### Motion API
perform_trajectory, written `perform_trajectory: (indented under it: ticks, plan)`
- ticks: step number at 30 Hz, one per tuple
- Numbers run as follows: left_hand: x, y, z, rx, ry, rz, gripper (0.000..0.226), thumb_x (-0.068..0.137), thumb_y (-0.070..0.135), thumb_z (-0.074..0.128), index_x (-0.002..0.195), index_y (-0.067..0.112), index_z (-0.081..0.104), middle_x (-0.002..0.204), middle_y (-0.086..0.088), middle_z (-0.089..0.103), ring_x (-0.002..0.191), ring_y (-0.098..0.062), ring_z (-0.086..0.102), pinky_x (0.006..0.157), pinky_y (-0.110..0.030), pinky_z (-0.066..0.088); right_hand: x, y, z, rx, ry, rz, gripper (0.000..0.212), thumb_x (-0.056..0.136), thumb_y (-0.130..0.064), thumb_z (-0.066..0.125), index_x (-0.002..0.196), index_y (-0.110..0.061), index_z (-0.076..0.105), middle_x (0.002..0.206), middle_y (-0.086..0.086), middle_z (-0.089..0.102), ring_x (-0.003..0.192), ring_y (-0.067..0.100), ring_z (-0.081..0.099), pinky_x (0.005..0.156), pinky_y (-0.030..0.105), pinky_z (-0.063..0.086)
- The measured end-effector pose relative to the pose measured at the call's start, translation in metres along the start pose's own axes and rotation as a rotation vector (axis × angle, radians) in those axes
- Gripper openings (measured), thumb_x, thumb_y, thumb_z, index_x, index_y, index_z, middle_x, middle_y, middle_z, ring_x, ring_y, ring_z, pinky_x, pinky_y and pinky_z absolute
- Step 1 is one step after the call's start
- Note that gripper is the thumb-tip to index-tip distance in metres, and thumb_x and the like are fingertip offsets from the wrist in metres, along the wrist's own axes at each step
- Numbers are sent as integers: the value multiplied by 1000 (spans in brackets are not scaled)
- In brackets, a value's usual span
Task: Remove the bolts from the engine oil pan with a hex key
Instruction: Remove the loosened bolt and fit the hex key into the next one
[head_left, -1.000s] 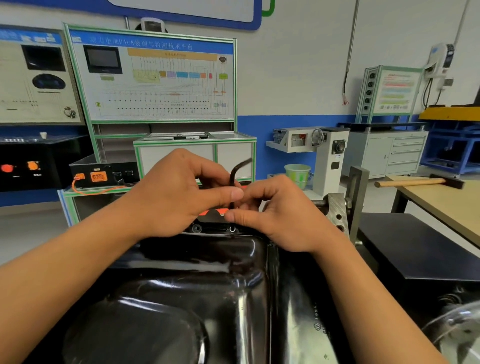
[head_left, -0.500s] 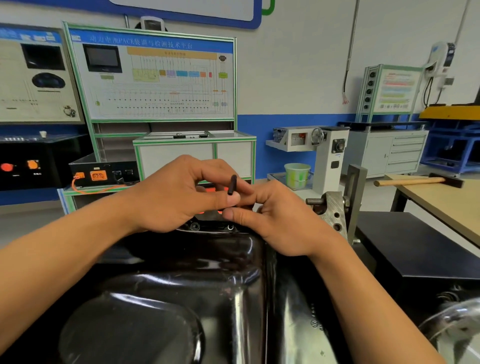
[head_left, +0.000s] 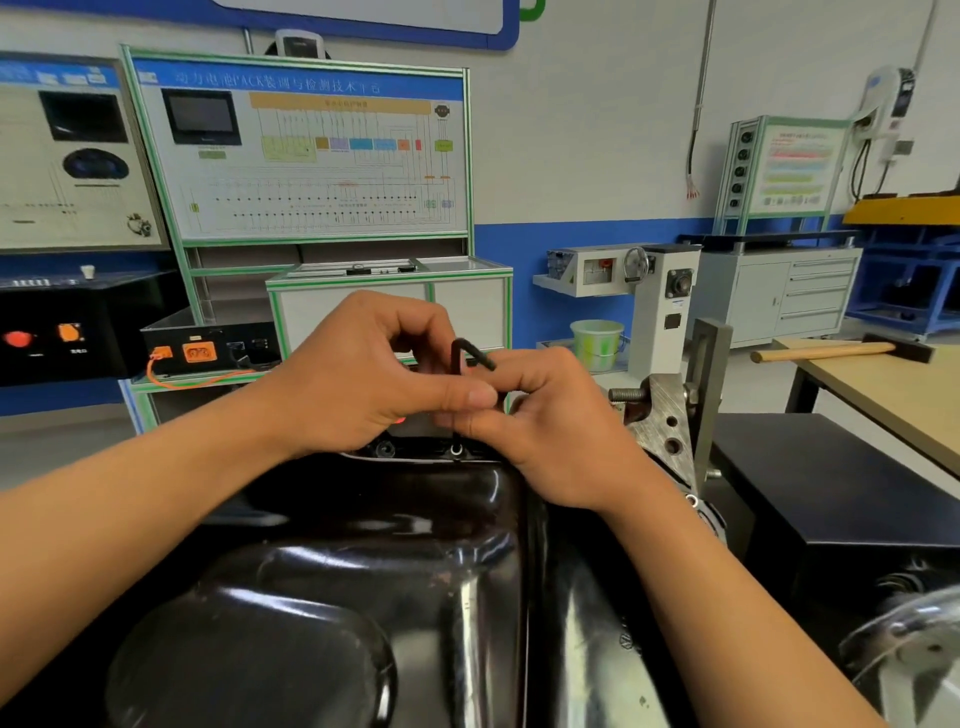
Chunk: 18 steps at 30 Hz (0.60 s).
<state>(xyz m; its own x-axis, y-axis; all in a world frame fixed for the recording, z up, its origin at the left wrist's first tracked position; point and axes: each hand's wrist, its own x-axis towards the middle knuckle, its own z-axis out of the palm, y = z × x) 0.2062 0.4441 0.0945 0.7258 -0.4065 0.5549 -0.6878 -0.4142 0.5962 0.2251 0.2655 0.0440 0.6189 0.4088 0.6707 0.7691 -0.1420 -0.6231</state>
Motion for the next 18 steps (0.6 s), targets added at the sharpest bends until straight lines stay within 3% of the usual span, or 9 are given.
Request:
perform_trajectory:
  ticks: [2,6,9,11,15,18]
  plan:
    - [-3,0,-8,10,-98,-4,21,72,29,85,86,16,77,82,-14,68,84,-33,62,86,-41,52,-1,-1,-1,-22,-41,17,10,91,-14,73,95,-9,80,87,16,72,85,35,66,79,52,51]
    - [-7,-2,-15,9,-164,-5,21,80,29,72,99,27,78,92,-7,69,94,-26,66,95,-35,50,-3,-5,-4,-64,-103,20,14,95,-14,68,104,-10,78,97,9,74,89,18,67,85,34,53]
    - [-6,-1,-12,55,-68,26,17,77,32,79,89,20,80,86,-7,72,85,-22,69,86,-37,55,-2,-4,-4,-105,-122,27,13,95,-16,67,99,-7,77,92,9,72,87,23,66,83,42,51]
    - [-5,0,-9,67,3,30,20,70,33,85,77,16,78,77,-11,71,80,-30,67,81,-45,55,-1,-6,-3,-61,-67,7,2,89,-16,76,90,-17,77,75,1,65,70,20,57,71,37,49]
    - [-4,5,0,25,106,2,25,59,33,88,62,18,68,70,-18,67,74,-42,63,77,-59,53,-1,-8,0,1,8,6,25,77,-14,85,71,-31,69,60,-3,58,58,17,47,59,31,43]
    - [-4,5,2,38,108,13,33,58,36,83,65,11,64,71,-21,65,73,-46,59,71,-59,53,-1,-5,1,32,50,49,10,77,-13,85,78,-9,76,65,14,65,57,22,48,57,37,45]
